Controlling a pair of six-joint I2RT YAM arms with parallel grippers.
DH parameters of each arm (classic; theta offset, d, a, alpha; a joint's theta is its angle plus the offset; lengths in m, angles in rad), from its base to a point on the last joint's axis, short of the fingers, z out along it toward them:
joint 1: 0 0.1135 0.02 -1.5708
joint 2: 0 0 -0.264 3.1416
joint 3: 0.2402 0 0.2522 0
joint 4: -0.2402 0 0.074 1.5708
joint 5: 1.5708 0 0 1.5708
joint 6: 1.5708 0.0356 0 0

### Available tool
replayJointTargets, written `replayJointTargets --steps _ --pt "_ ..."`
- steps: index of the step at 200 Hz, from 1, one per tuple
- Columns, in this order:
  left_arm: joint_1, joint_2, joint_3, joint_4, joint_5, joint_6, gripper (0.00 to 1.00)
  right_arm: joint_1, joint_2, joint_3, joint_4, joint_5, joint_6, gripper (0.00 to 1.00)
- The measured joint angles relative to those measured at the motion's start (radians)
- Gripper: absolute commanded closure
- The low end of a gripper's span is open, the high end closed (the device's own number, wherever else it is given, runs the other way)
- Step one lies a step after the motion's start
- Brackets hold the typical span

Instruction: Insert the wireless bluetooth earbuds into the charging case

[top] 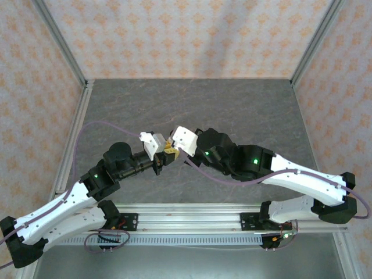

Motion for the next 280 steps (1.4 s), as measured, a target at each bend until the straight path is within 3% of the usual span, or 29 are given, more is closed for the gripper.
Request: replayJointTargets --steps 84,220,280 --pt "0.000 0.000 0.000 0.000 0.002 0.000 1.00 0.000 -0.002 0.000 -0.009 -0.011 0.000 0.82" --pt "0.000 0.000 0.002 0.024 -0.001 0.000 1.00 0.000 -0.043 -0.015 -0.031 -0.041 0.014 0.57" --pt "0.000 0.000 0.002 0.023 -0.010 0.000 1.00 -0.001 -0.085 0.029 -0.032 0.024 0.200 0.49"
